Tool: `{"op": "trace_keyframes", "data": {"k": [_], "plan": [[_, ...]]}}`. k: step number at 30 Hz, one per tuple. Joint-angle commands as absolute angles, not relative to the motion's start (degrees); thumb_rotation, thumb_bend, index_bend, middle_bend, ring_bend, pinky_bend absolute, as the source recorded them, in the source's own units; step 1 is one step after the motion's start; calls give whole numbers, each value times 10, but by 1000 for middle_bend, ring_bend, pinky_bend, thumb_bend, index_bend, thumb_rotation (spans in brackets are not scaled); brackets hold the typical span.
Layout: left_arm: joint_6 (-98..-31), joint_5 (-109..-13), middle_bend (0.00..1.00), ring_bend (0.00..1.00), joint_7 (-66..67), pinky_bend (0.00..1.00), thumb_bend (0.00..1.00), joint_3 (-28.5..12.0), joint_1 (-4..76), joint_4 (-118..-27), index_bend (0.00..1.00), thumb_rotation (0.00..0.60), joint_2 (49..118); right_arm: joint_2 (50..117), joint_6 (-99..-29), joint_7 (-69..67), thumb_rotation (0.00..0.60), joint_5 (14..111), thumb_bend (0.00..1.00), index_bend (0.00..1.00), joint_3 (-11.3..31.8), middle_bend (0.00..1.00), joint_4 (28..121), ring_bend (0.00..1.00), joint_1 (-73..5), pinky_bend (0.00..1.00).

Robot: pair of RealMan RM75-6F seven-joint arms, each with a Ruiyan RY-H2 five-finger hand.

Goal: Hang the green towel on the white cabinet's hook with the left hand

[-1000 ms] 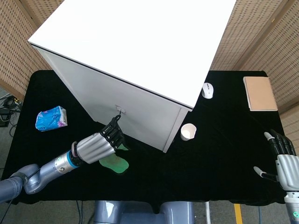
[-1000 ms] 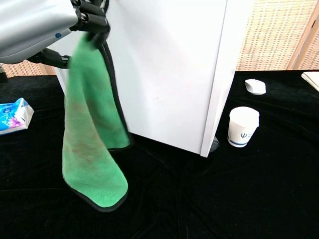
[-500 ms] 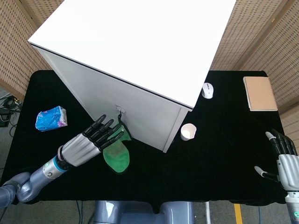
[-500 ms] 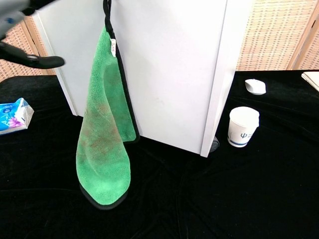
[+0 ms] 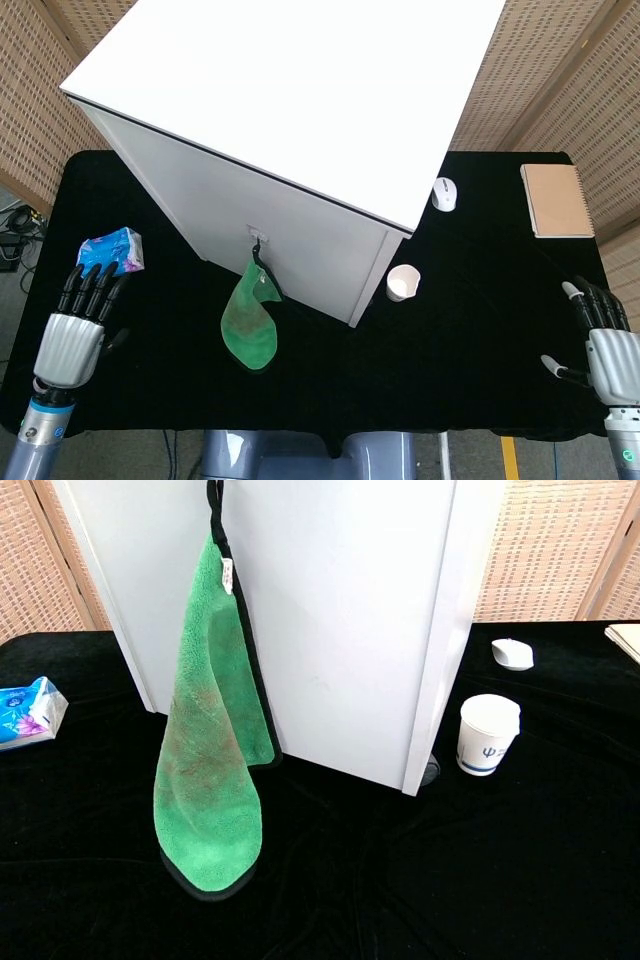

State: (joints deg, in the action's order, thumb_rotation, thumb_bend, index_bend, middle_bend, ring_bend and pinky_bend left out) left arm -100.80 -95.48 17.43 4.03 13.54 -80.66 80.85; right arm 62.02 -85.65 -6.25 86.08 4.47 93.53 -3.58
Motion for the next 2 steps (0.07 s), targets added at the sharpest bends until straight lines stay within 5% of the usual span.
{"op": "trace_keyframes", "data": {"k": [1,2], "plan": [[-970,-891,0,0,164,0,35,60,94,-879,0,600,772,622,-854,-58,600,861,66,0,43,0,935,0,-37,0],[-964,-882,0,0,163,0,35,57,90,-887,0,600,768,623,-854,-56,600,862,66,0,42,0,935,0,-37,0]]}}
